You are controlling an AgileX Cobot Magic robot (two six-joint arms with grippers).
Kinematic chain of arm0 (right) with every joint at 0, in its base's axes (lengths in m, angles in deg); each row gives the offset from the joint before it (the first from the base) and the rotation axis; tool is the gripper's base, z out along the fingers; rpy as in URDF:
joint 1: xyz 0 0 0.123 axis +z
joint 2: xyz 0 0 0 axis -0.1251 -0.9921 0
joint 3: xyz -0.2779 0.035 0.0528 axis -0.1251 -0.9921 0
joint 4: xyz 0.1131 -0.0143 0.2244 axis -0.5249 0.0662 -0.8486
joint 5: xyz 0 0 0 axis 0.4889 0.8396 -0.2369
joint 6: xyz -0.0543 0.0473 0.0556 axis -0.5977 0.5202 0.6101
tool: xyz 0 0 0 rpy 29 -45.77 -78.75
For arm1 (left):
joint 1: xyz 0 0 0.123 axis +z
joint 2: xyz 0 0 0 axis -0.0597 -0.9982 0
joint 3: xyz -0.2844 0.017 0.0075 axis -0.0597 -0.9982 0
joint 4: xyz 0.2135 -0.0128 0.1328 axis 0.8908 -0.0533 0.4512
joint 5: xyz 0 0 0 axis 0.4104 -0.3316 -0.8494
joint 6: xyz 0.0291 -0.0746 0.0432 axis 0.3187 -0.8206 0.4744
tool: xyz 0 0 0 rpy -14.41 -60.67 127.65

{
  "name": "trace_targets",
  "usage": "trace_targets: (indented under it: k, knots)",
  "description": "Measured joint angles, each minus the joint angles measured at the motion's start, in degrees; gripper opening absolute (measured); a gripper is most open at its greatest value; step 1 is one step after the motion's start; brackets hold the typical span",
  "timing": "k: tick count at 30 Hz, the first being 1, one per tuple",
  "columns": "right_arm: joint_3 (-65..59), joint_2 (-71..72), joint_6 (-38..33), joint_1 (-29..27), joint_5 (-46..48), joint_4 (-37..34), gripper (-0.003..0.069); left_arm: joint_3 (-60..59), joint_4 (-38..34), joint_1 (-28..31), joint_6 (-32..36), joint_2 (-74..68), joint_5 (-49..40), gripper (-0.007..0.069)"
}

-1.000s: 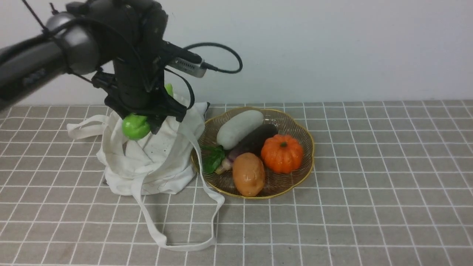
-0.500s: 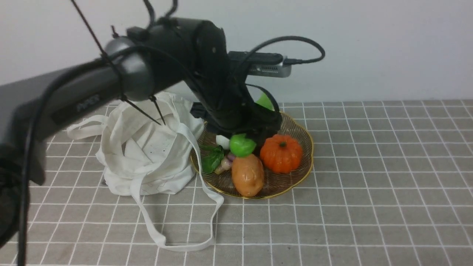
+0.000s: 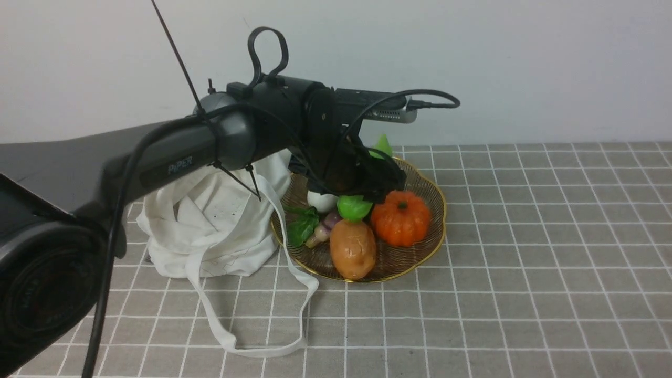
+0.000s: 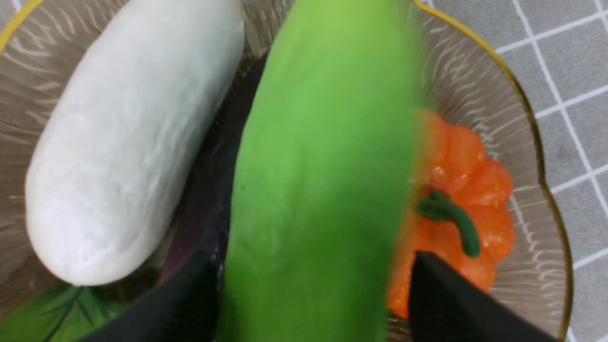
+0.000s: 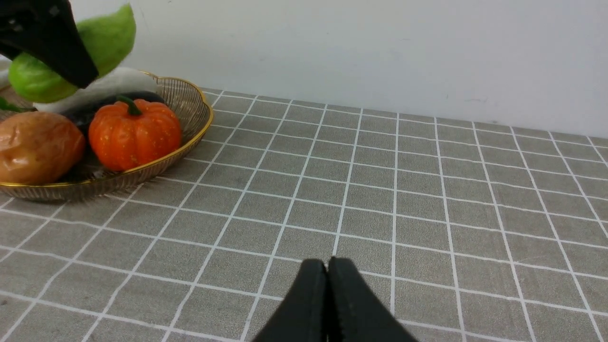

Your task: Take vegetables from bag on grey coffee tablecloth place on plate.

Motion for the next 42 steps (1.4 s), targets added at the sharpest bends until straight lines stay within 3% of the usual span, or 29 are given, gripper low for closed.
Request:
trace_targets:
  k: [5,8,11,14,17,20,23,27,34,37,42]
  knots:
    - [0.0,0.0,0.0,0.0,0.0,0.0,-0.0015,0.05,0.07,0.0,0.2,0.51,-1.17,0.0641]
    - [0.0,0.0,0.0,0.0,0.0,0.0,-0.0015,1.19,0.34,0.0,0.06,1.87,-4.69,0.065]
    - [0.0,0.0,0.0,0.0,0.0,0.0,-0.0015,5.2,2.03,0.0,0.06,5.0,-12.27,0.0609]
    - [0.0,0.0,0.0,0.0,0.0,0.0,-0.0015,10.1,5.34,0.0,0.06,9.69,-21.81,0.0477]
    - [0.0,0.0,0.0,0.0,0.0,0.0,-0.0015,14.2,9.57,0.0,0.29,15.2,-31.06,0.0281]
    - [0.0,0.0,0.0,0.0,0.0,0.0,-0.0015,14.83,12.59,0.0,2.25,21.12,-33.46,0.0074]
    - [0.0,0.0,0.0,0.0,0.0,0.0,-0.0015,13.8,13.54,0.0,3.61,25.65,-33.76,0.002]
    - [0.0,0.0,0.0,0.0,0.0,0.0,-0.0015,7.21,13.26,0.0,4.43,35.81,-34.33,-0.0005]
    - [0.0,0.0,0.0,0.0,0.0,0.0,-0.0015,-17.11,10.76,0.0,3.38,56.19,-33.68,-0.0005]
    - [0.0,0.0,0.0,0.0,0.0,0.0,-0.0015,-32.35,8.06,0.0,3.05,64.33,-22.43,-0.0005]
    - [0.0,0.0,0.0,0.0,0.0,0.0,-0.0015,-45.84,7.28,0.0,2.6,71.4,-10.03,-0.0005]
